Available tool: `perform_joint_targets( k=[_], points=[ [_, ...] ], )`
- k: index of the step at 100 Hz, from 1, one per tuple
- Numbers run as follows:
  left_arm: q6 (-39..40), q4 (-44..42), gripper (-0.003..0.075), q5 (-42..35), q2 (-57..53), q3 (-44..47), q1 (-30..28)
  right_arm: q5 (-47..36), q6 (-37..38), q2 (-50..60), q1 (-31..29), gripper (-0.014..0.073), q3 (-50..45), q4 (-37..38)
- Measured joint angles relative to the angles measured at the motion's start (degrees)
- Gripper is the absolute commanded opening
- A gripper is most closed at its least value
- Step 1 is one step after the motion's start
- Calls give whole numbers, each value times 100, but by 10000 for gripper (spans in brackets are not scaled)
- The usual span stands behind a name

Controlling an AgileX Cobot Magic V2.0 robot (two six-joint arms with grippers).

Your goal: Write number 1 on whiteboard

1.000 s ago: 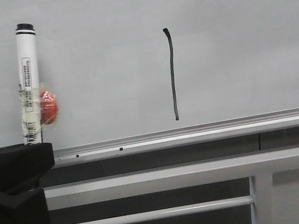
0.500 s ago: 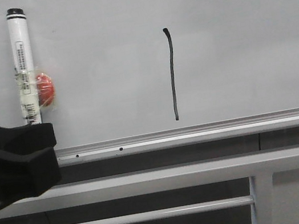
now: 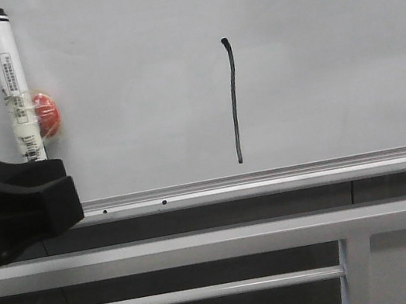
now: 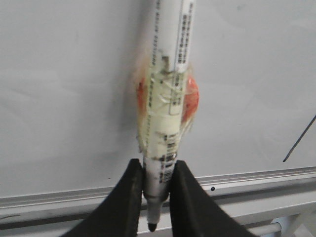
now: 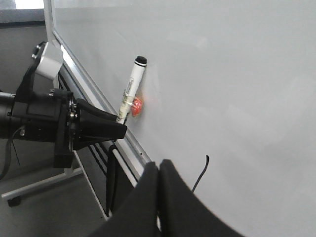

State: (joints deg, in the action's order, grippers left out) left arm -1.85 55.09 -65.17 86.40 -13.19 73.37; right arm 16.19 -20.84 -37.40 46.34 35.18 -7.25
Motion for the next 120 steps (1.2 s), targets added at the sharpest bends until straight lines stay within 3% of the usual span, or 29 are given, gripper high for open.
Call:
perform_joint_targets(
  k=[105,120],
  points=[
    [18,0,-20,-16,306,-244,0,0,13,0,0,-63,-2,0],
    [18,-146,-20,38,311,-242,-262,0,2,0,0,-63,-2,0]
  ],
)
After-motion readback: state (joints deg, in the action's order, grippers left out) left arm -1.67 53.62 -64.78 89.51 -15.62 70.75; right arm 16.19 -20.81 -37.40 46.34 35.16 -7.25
